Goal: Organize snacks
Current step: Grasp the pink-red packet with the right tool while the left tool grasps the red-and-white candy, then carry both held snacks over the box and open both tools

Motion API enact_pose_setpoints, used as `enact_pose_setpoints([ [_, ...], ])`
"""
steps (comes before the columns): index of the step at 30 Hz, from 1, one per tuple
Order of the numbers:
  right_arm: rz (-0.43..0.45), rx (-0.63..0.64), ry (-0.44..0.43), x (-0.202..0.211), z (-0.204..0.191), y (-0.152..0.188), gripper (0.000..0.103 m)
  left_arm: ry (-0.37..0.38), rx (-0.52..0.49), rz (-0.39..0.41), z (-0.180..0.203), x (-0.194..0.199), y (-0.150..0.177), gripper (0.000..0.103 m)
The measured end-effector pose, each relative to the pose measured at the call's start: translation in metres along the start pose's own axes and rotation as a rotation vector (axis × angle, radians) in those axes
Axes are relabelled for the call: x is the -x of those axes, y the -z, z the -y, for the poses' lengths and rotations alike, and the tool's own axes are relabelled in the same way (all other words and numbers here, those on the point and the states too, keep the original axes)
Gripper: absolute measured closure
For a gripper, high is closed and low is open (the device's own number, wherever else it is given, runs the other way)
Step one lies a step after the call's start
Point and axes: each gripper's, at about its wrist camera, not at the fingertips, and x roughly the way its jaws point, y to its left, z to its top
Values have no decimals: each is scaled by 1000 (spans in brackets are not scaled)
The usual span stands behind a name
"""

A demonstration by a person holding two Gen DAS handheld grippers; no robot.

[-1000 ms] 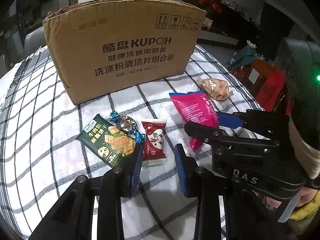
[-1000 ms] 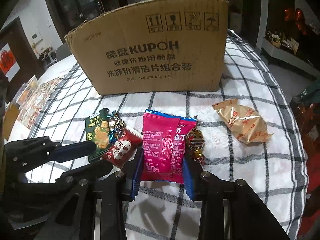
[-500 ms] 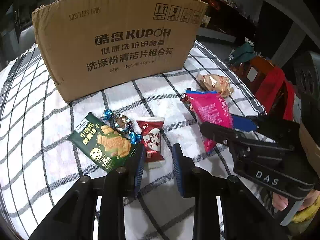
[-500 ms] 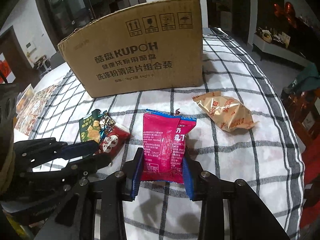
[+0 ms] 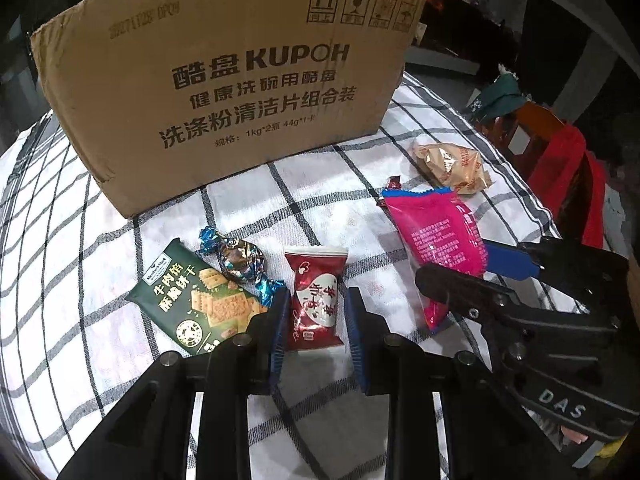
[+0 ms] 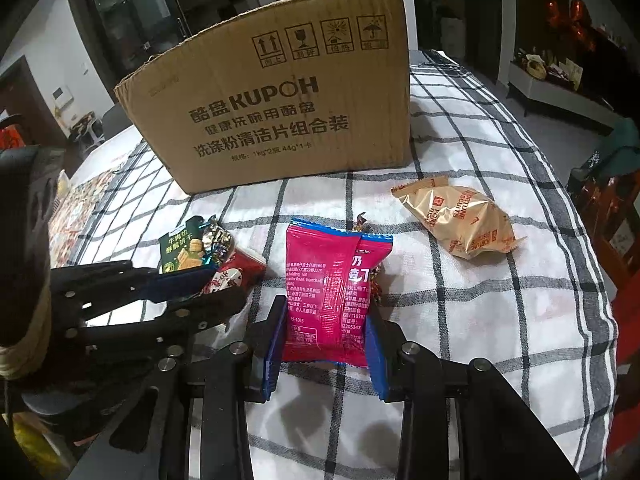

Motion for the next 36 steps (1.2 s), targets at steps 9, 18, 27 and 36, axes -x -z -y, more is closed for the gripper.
enact_pose_setpoints([
  [9,10,7,5,7,-3,-2,66,23,47,25,-2,13,2,81],
  [18,74,8,-3,34,-6,-12,66,33,81,108,-3,59,-3,81],
  [27,188,18,-18,70,-10,-43,66,17,80,218,-6,106,-25,81],
  [36,272,50,-18,88,-17,-88,66,-6,61,292,-12,128,-65,81],
])
